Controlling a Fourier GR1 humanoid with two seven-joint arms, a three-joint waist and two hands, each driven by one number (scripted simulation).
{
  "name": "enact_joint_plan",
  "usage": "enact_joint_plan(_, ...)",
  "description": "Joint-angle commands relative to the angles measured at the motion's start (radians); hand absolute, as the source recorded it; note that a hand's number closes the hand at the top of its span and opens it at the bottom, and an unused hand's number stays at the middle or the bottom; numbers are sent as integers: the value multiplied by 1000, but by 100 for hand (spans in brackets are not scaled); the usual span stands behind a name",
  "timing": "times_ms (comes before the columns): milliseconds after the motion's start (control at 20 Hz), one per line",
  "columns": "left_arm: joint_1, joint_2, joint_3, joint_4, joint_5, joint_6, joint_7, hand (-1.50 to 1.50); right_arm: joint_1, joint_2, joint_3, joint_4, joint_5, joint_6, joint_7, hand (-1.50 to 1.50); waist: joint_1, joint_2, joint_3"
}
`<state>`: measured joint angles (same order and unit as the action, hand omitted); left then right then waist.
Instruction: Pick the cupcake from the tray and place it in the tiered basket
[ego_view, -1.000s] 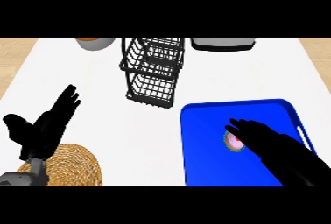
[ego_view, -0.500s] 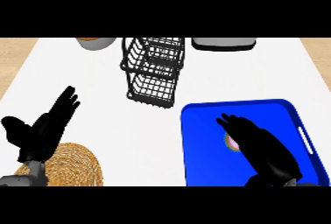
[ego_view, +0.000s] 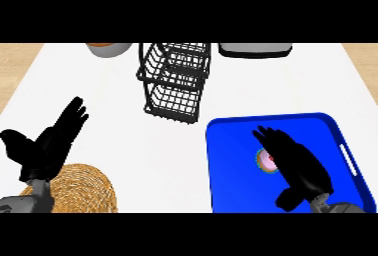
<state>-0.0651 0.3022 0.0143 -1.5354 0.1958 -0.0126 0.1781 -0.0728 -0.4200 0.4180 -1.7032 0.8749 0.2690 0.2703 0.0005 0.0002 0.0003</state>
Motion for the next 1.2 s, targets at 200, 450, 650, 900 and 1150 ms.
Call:
enact_joint_plan(200, 9, -69, -10, -17, -68, 7, 12, 0, -63, 79, -50, 150, 127, -47, -91, -150, 1, 0, 0)
enact_joint_plan(450, 9, -26, 43, -33, -28, -34, 37, 0, -51, 49, -65, 185, 84, 89, -102, 150, 3, 0, 0)
enact_joint_plan(650, -19, -28, 58, -34, -24, -50, 63, 0, -60, 49, -25, 275, 184, 11, -181, 150, 3, 0, 0)
enact_joint_plan(900, 25, -70, 33, -103, -61, -27, 71, 0, -33, 64, 9, 252, 263, -29, -213, 150, 3, -1, 0)
enact_joint_plan(1150, -3, -81, 41, -49, -80, -42, 53, 0, -62, 63, -80, 270, 293, -90, -230, 150, 1, 0, 0)
